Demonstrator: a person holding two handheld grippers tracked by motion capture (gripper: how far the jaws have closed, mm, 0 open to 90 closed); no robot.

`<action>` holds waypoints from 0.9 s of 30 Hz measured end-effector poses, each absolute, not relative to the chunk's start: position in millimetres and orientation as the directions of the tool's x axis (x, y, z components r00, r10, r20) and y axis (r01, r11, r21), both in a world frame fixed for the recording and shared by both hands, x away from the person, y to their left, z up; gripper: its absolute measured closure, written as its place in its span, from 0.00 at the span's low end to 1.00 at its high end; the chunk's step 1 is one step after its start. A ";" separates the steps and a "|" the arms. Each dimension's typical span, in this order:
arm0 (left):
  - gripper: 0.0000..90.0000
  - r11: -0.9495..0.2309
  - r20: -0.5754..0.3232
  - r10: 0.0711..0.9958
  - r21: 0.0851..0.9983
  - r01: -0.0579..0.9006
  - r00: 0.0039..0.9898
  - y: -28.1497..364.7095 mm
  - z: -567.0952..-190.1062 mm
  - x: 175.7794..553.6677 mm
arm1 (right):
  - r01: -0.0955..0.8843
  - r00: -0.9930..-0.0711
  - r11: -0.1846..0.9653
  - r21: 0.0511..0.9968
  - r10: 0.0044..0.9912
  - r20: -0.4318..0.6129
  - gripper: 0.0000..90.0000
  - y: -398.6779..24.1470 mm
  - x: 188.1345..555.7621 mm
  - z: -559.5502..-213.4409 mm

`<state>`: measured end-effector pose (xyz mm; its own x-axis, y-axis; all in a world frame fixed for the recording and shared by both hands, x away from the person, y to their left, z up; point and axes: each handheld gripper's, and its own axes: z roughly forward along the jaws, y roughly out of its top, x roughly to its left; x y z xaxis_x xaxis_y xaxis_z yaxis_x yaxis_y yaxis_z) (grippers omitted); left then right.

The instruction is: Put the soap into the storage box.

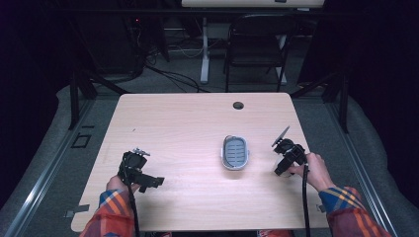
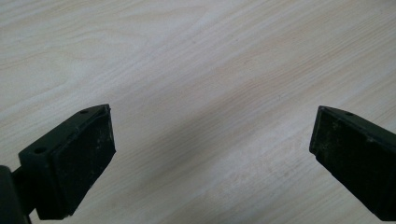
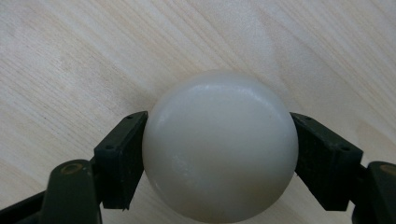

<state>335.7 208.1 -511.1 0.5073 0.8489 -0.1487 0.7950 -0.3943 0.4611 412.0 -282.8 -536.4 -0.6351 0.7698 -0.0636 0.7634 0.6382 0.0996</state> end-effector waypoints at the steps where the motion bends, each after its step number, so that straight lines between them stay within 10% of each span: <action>1: 0.00 -0.395 -0.149 0.848 0.461 0.795 0.508 208.0 -511.1 335.7 | 0.774 -0.619 0.620 0.126 0.784 -0.055 0.27 -282.7 410.7 -537.7; 27: 0.00 -0.393 -0.147 0.851 0.458 0.797 0.504 208.1 -511.4 336.0 | 0.746 -0.649 0.653 0.131 0.757 -0.079 0.27 -276.8 407.6 -526.1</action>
<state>336.0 208.1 -511.4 0.5040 0.8512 -0.1466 0.7972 -0.3932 0.4582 407.6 -276.8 -526.1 -0.6491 0.7565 -0.0795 0.7455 0.6534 0.1314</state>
